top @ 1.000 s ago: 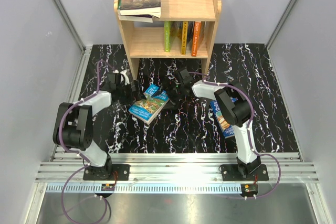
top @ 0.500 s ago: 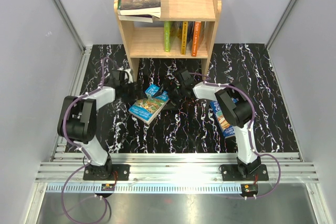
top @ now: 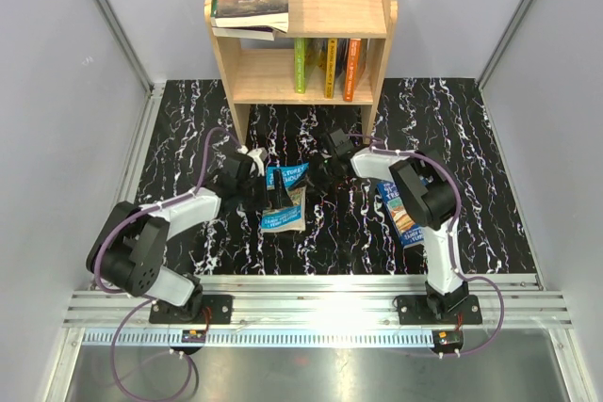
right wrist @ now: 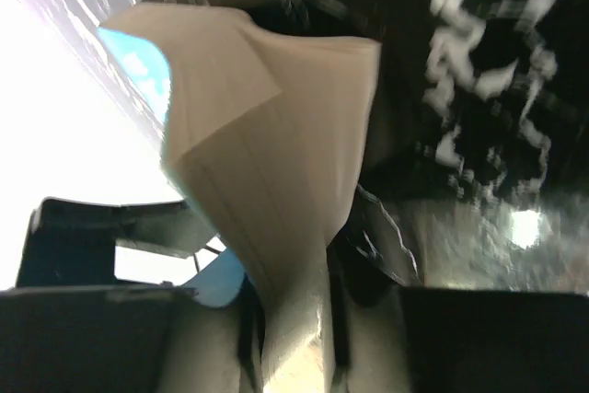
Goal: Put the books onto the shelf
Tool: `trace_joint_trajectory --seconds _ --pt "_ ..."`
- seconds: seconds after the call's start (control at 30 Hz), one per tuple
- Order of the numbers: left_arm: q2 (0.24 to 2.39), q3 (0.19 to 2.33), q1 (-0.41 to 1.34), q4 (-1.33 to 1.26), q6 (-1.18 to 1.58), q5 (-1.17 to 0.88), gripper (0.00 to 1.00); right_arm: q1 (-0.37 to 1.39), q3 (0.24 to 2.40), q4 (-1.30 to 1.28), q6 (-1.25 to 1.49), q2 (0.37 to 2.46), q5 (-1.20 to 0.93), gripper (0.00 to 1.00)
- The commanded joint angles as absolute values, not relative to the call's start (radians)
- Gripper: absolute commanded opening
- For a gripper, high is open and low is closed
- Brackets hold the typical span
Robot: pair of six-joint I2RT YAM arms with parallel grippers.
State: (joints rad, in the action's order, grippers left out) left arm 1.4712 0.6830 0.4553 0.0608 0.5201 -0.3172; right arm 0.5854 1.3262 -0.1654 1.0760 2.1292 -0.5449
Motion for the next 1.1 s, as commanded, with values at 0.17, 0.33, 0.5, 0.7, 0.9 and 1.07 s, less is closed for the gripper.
trace_joint_trajectory --seconds 0.17,0.33,0.5,0.7,0.9,1.07 --pt "1.368 0.730 0.525 0.056 0.680 -0.655 0.99 0.655 1.221 -0.133 1.039 2.051 -0.454 0.00" --pt "1.237 0.756 0.422 0.146 0.646 -0.630 0.99 0.655 1.192 -0.212 0.960 1.895 -0.462 0.00" --pt "1.109 0.719 0.226 0.112 0.655 -0.735 0.96 0.653 1.186 -0.307 0.919 1.738 -0.463 0.00" --pt "1.075 0.730 0.218 0.111 0.615 -0.801 0.90 0.643 1.184 -0.318 0.976 1.539 -0.517 0.00" --pt "1.085 0.726 0.216 -0.083 0.732 -0.966 0.89 0.638 1.181 -0.223 1.037 1.431 -0.587 0.00" --pt "1.094 0.671 0.219 -0.361 0.917 -1.077 0.72 0.617 1.157 -0.132 1.089 1.394 -0.623 0.00"
